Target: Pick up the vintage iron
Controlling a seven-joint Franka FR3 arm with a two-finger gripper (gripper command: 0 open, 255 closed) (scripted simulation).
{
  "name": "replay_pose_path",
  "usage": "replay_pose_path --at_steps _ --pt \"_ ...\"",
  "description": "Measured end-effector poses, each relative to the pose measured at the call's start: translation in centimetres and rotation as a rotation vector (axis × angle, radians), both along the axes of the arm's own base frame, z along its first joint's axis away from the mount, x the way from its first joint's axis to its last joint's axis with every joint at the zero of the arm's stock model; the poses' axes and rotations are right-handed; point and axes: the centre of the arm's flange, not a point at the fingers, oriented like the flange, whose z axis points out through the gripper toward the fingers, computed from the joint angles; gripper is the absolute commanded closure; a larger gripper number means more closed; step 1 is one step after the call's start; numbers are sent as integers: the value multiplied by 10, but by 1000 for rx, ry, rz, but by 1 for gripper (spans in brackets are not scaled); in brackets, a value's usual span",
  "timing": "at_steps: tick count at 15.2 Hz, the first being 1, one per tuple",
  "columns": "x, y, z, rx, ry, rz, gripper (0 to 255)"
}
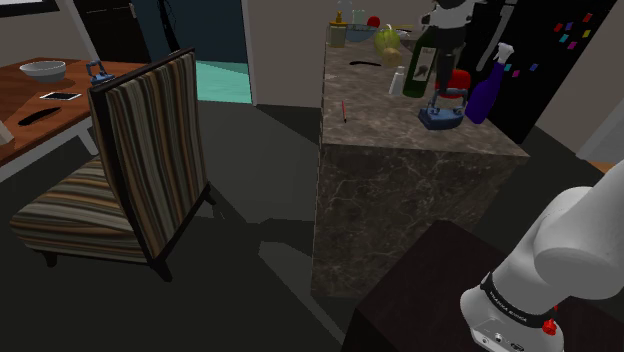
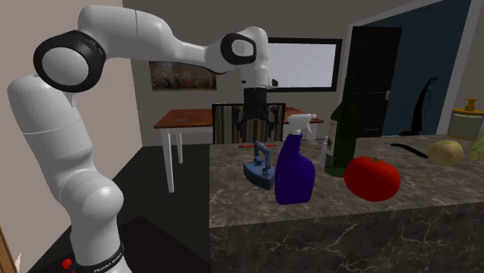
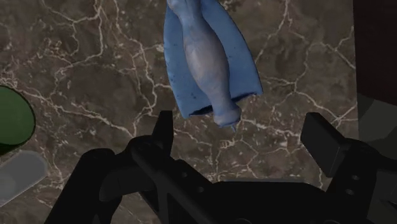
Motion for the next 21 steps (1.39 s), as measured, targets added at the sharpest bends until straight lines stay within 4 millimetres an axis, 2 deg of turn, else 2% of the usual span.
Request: replay_pose_path --at_steps 7,8,18,21 --pt "5 -5 -36 0 3 9 0" --pt "4 -5 -38 0 3 9 255" --pt "4 -5 -39 -1 1 9 255" --pt "4 -5 -29 0 2 9 255"
